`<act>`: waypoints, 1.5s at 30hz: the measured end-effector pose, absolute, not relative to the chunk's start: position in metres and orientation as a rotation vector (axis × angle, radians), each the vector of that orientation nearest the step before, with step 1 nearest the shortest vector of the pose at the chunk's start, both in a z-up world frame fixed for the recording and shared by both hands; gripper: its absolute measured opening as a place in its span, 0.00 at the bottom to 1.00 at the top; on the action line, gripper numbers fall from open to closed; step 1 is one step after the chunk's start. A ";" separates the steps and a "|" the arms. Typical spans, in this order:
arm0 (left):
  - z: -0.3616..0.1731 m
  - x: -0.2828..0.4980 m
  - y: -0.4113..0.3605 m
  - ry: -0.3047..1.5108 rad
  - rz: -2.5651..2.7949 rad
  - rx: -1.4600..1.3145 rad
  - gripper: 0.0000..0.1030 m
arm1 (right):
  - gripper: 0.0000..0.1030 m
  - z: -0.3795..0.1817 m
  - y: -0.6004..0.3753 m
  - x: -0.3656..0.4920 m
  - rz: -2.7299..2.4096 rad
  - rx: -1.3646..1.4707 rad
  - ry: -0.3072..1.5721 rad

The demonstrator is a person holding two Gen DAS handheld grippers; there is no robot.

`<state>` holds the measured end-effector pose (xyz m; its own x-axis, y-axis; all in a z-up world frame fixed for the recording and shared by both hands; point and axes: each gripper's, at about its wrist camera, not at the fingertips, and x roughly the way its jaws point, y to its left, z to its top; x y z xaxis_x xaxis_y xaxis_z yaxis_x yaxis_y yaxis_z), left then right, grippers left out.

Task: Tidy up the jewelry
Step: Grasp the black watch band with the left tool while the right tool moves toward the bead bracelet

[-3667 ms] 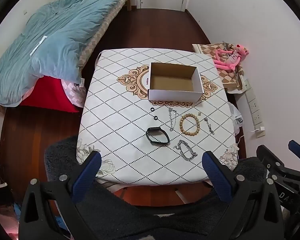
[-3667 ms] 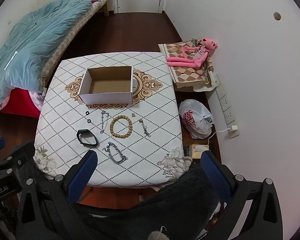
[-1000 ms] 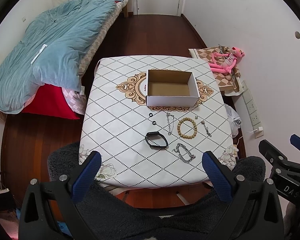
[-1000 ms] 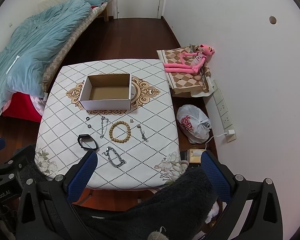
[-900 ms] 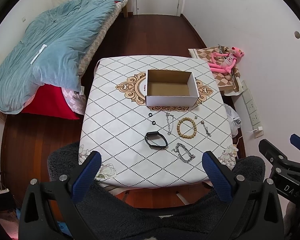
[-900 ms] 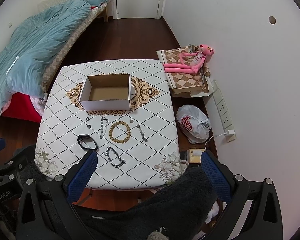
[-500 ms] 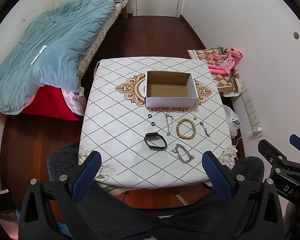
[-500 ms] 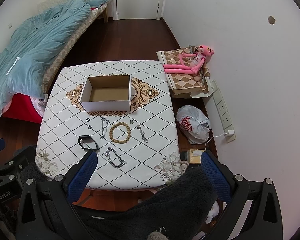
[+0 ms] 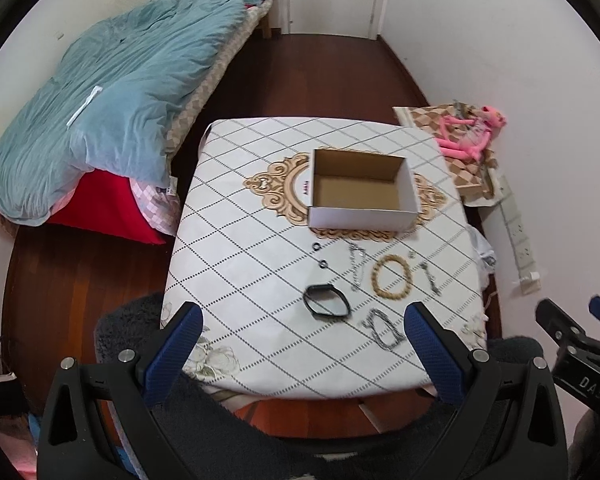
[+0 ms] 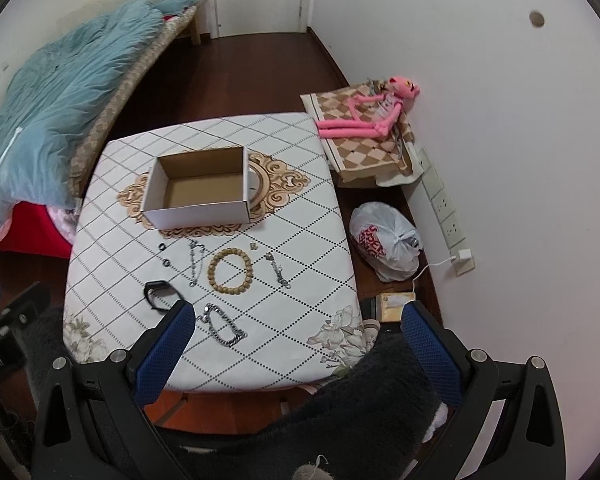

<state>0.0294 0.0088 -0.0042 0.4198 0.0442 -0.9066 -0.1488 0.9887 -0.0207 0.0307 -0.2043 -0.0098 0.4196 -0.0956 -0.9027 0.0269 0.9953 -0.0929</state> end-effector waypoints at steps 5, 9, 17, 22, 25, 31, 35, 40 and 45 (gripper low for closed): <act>-0.047 0.055 0.020 1.180 0.169 -0.062 1.00 | 1.00 -0.055 -0.208 0.056 -0.090 -0.035 1.199; -0.091 0.068 0.026 1.256 0.178 -0.063 1.00 | 0.99 -0.096 -0.208 0.073 -0.101 -0.023 1.259; -0.168 0.081 0.021 1.425 0.139 -0.119 0.99 | 0.94 -0.175 -0.213 0.088 -0.125 0.006 1.386; -0.199 0.091 0.020 1.514 0.116 -0.265 0.99 | 0.94 -0.198 -0.215 0.088 -0.137 0.015 1.414; -0.214 0.098 0.021 1.550 0.106 -0.371 0.99 | 0.94 -0.207 -0.217 0.090 -0.147 0.029 1.421; -0.232 0.108 0.018 1.531 0.127 -0.430 0.98 | 0.94 -0.218 -0.217 0.096 -0.162 0.038 1.431; -0.242 0.110 0.009 1.529 0.139 -0.357 0.65 | 0.94 -0.225 -0.217 0.101 -0.159 0.044 1.435; -0.244 0.107 -0.007 1.492 0.099 -0.250 0.56 | 0.94 -0.228 -0.216 0.105 -0.152 0.053 1.439; -0.233 0.098 -0.012 1.393 0.116 -0.019 0.55 | 0.78 -0.232 -0.212 0.112 -0.092 0.076 1.441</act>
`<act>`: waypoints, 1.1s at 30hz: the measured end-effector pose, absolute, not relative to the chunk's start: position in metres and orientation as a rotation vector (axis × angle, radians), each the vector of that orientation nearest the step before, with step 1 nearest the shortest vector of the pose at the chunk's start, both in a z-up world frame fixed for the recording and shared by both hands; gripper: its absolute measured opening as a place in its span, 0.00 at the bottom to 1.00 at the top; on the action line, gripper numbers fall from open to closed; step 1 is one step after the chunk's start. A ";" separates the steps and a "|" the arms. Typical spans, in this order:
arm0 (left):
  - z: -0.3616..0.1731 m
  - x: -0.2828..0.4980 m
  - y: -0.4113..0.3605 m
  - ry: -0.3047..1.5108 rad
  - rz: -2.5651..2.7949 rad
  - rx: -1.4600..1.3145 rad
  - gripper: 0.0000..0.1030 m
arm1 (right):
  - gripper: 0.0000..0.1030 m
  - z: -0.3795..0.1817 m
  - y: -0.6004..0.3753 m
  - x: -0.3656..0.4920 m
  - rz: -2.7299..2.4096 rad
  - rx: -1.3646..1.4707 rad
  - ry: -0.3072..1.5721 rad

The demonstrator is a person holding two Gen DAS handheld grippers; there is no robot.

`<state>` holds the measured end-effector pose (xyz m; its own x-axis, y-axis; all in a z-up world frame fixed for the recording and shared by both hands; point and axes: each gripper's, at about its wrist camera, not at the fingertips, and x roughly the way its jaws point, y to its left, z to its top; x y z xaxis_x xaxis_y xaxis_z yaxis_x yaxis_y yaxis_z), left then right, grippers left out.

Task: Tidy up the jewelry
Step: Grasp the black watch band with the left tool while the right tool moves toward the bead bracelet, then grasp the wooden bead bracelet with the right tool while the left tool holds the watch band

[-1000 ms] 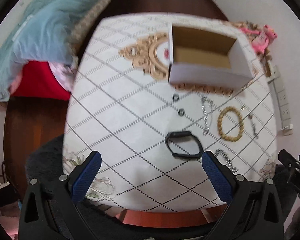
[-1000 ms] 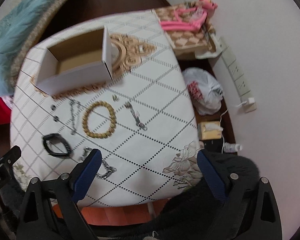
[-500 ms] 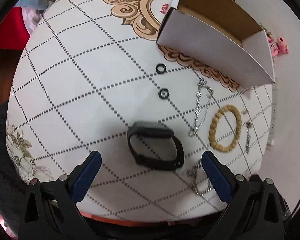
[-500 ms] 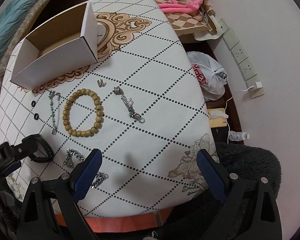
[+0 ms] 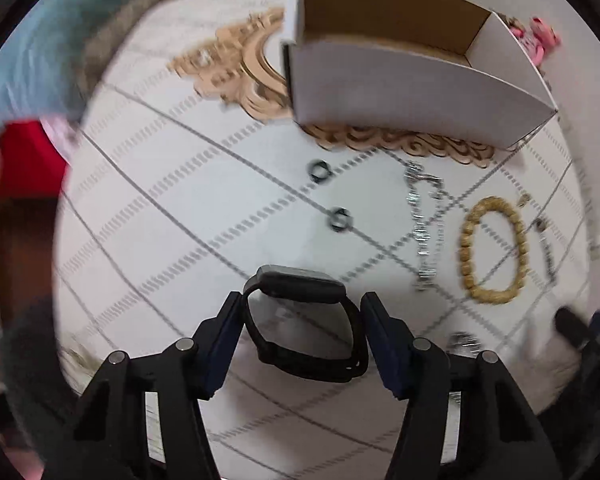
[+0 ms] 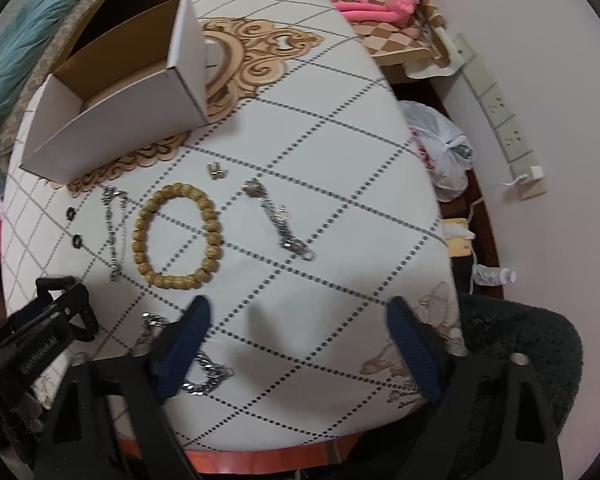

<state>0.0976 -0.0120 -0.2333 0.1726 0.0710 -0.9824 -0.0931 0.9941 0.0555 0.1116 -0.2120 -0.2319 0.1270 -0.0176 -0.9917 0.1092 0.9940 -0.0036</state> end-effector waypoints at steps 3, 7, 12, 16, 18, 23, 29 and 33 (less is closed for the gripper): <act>-0.230 0.090 -0.003 1.367 0.143 0.035 0.55 | 0.67 -0.238 -0.208 0.117 -0.031 0.120 1.451; -0.231 0.088 0.017 1.370 0.172 0.031 0.55 | 0.59 -0.248 -0.196 0.126 0.005 0.124 1.446; -0.229 0.096 0.021 1.371 0.184 0.012 0.55 | 0.51 -0.264 -0.181 0.140 0.016 0.084 1.455; -0.231 0.102 0.028 1.370 0.182 0.004 0.55 | 0.39 -0.264 -0.165 0.144 0.014 0.003 1.421; -0.232 0.102 0.030 1.372 0.182 0.002 0.55 | 0.32 -0.263 -0.158 0.142 0.013 -0.038 1.400; -0.232 0.104 0.035 1.371 0.178 -0.002 0.55 | 0.09 -0.261 -0.155 0.141 0.014 -0.044 1.375; -0.216 0.104 0.033 1.343 0.148 -0.005 0.55 | 0.09 -0.241 -0.168 0.140 0.053 0.062 1.365; -0.191 0.107 0.025 1.301 0.116 -0.011 0.55 | 0.09 -0.213 -0.173 0.138 0.102 0.102 1.314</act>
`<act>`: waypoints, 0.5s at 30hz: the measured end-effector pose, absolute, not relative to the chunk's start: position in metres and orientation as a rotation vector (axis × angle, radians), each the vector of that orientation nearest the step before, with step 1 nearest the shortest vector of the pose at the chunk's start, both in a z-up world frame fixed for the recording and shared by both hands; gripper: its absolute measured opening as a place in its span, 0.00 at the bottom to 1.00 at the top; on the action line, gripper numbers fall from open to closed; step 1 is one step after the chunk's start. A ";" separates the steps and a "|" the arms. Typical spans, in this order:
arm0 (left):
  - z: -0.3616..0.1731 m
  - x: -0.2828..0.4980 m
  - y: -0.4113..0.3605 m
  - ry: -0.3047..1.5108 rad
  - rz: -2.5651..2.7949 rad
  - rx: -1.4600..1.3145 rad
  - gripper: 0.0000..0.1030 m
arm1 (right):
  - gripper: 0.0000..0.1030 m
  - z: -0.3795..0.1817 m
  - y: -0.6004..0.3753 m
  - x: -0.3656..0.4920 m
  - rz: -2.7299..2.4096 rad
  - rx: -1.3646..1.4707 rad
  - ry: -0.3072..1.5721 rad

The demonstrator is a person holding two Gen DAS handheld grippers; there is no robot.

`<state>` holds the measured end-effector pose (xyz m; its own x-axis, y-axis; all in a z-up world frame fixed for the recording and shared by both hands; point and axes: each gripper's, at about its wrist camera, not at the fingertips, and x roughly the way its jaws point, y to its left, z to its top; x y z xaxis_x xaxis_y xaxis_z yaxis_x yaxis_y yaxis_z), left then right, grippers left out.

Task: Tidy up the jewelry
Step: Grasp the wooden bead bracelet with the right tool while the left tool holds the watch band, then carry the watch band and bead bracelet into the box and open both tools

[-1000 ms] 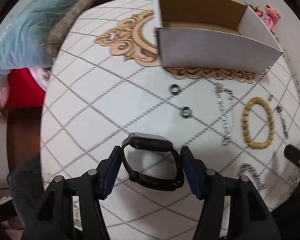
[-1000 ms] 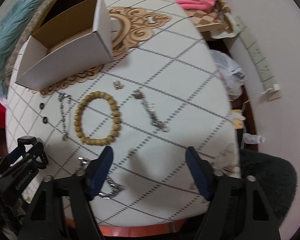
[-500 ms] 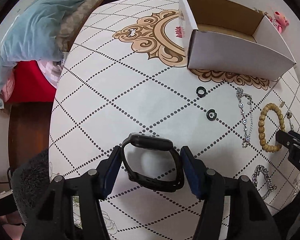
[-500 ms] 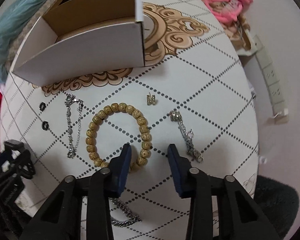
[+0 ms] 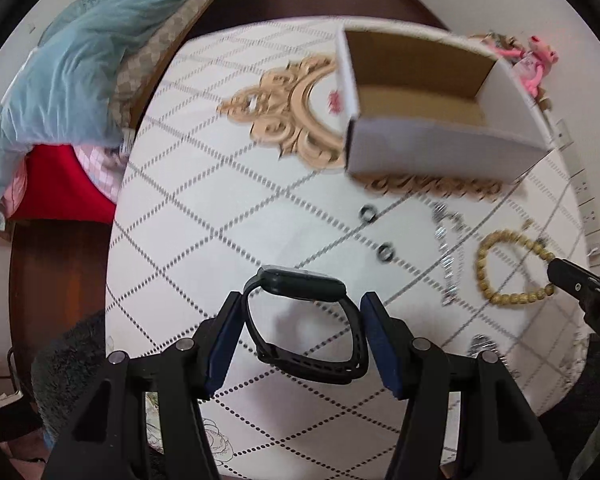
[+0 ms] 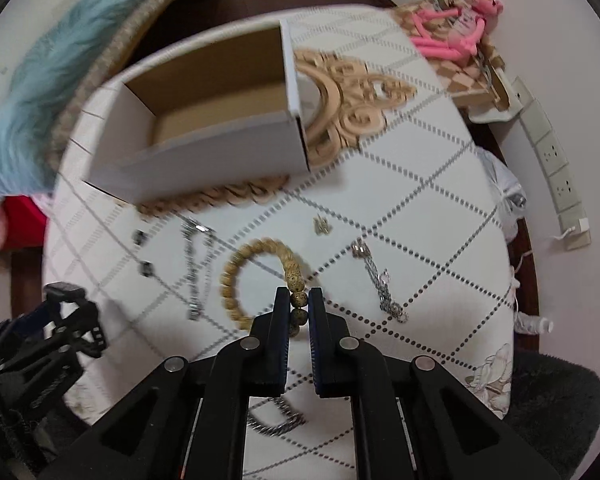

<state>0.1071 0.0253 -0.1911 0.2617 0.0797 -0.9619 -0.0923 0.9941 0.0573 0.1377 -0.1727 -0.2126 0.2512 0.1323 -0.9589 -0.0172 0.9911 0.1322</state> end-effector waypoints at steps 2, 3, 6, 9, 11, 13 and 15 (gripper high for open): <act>-0.178 0.111 0.022 1.276 0.101 -0.013 0.55 | 0.09 -0.195 -0.169 0.135 0.124 0.108 1.281; -0.171 0.113 0.021 1.261 0.091 -0.018 0.55 | 0.09 -0.187 -0.166 0.133 0.135 0.111 1.266; -0.149 0.122 0.016 1.223 0.062 -0.031 0.55 | 0.09 -0.160 -0.166 0.138 0.165 0.118 1.216; -0.128 0.134 0.012 1.181 0.036 -0.049 0.55 | 0.09 -0.134 -0.163 0.150 0.188 0.124 1.174; -0.117 0.145 0.011 1.161 0.018 -0.053 0.55 | 0.09 -0.116 -0.163 0.156 0.205 0.134 1.146; -0.111 0.157 0.012 1.141 0.005 -0.057 0.55 | 0.09 -0.101 -0.164 0.168 0.224 0.144 1.125; -0.106 0.171 0.011 1.126 -0.008 -0.058 0.55 | 0.09 -0.092 -0.161 0.183 0.234 0.140 1.111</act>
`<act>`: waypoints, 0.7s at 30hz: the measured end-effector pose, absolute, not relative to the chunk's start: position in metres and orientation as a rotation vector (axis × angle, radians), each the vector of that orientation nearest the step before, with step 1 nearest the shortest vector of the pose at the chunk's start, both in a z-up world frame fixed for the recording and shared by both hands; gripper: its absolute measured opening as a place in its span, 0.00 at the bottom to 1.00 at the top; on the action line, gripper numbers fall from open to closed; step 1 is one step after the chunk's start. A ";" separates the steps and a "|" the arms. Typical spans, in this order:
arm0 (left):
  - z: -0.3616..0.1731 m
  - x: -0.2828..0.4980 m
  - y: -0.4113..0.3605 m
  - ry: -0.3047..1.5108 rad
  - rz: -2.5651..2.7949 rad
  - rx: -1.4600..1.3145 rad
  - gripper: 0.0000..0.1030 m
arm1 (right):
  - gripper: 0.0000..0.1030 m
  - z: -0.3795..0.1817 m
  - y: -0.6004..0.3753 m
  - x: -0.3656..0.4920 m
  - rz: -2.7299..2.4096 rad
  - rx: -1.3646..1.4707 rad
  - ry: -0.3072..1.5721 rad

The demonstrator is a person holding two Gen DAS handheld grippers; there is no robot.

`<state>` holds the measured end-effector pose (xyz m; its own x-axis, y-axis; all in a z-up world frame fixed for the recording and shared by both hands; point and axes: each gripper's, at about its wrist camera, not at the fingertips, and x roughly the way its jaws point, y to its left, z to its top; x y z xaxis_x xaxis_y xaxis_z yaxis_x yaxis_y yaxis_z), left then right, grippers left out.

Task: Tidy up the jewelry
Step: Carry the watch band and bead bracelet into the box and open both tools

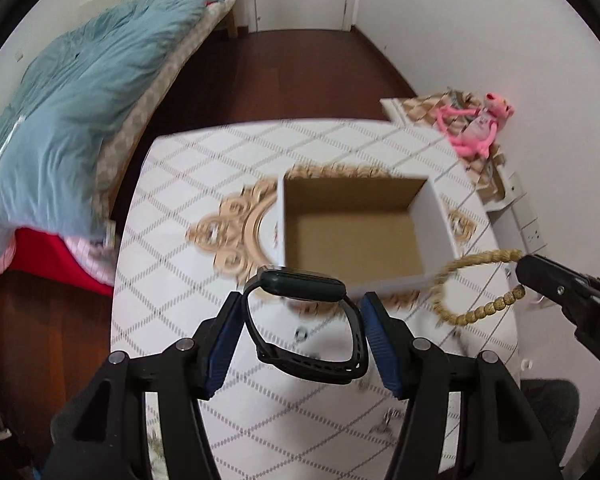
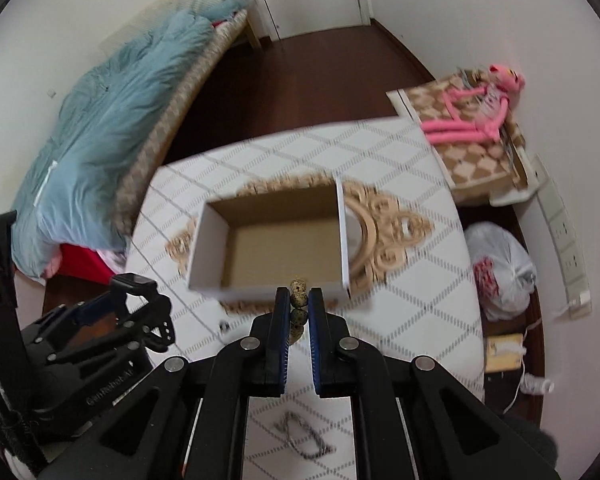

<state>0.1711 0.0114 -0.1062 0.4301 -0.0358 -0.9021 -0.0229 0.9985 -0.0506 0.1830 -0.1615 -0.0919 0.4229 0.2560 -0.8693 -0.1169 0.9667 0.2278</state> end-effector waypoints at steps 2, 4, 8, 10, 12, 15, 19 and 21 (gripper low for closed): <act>-0.105 0.184 0.012 1.131 -0.026 -0.079 0.55 | 0.09 -0.087 -0.158 0.199 0.243 0.127 1.103; -0.106 0.199 0.015 1.144 -0.042 -0.115 0.55 | 0.09 -0.084 -0.154 0.216 0.253 0.111 1.103; -0.115 0.228 0.020 1.181 -0.063 -0.171 0.55 | 0.09 -0.090 -0.146 0.246 0.263 0.108 1.128; -0.121 0.240 0.023 1.196 -0.072 -0.193 0.55 | 0.09 -0.097 -0.143 0.260 0.268 0.123 1.155; -0.130 0.253 0.024 1.235 -0.087 -0.218 0.56 | 0.09 -0.107 -0.142 0.271 0.273 0.145 1.182; -0.142 0.269 0.027 1.284 -0.114 -0.266 0.57 | 0.09 -0.125 -0.140 0.287 0.299 0.190 1.232; -0.153 0.287 0.030 1.350 -0.106 -0.297 0.70 | 0.10 -0.153 -0.139 0.308 0.345 0.267 1.349; -0.151 0.289 0.033 1.342 -0.090 -0.283 0.84 | 0.10 -0.164 -0.143 0.315 0.328 0.281 1.388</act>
<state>0.2894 0.0328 -0.1514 0.2288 -0.2261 -0.9469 -0.0978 0.9624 -0.2534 0.3153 -0.1428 -0.1643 0.1499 0.3867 -0.9100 -0.0611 0.9222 0.3818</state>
